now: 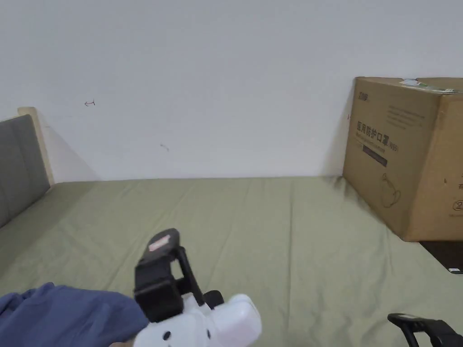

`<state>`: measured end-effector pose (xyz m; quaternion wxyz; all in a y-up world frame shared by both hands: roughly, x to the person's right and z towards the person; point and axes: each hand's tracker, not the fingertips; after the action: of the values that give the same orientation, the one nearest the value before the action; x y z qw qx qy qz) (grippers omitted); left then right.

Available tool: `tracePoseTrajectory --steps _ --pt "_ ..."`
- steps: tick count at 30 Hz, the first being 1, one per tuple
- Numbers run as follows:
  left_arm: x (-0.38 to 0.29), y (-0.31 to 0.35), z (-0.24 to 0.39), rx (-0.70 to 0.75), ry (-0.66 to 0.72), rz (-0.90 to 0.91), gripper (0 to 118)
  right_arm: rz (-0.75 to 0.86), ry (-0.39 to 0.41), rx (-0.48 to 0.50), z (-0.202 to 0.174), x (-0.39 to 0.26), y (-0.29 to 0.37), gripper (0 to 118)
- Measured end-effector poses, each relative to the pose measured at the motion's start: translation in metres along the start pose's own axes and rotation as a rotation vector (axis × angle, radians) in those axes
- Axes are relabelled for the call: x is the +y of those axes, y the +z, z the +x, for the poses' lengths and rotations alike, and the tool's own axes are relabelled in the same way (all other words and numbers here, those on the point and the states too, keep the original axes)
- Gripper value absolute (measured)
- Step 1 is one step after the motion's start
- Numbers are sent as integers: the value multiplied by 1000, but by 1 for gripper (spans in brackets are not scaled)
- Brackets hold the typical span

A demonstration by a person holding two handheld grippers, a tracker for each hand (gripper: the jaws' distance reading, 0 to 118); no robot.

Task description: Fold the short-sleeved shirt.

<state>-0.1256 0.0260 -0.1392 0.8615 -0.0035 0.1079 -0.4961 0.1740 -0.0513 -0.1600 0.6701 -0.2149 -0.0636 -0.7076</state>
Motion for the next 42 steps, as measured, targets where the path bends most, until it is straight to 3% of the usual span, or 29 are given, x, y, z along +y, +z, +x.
tracePoseTrajectory --steps 3,5,8,10,11,13,17,21,26,33,42 --pt "-5 -10 -35 -155 498 -76 118 161 437 78 -39 -5 12 118" --pt "-18 -13 -52 -185 809 -81 118 343 881 153 -66 -29 26 118" --pt "-29 -3 -54 -64 988 -8 118 743 1506 259 -69 -80 39 118" --pt "-30 3 -46 3 977 37 118 845 1747 325 -63 -99 38 118" --pt "-31 5 -45 21 957 41 118 834 1795 317 -64 -105 38 118" --pt "-31 9 -40 37 940 44 118 746 1815 325 -61 -108 36 118" --pt "-31 10 -39 48 913 46 118 707 1672 296 -57 -106 36 118" --pt "-32 9 -38 42 908 44 118 655 1624 271 -56 -97 32 118" --pt "-34 9 -39 10 932 49 118 650 1618 272 -54 -94 33 118" --pt "-36 6 -40 -28 944 31 118 636 1680 302 -53 -99 34 118" --pt "-38 5 -38 -61 964 55 118 643 1651 299 -54 -95 34 118"
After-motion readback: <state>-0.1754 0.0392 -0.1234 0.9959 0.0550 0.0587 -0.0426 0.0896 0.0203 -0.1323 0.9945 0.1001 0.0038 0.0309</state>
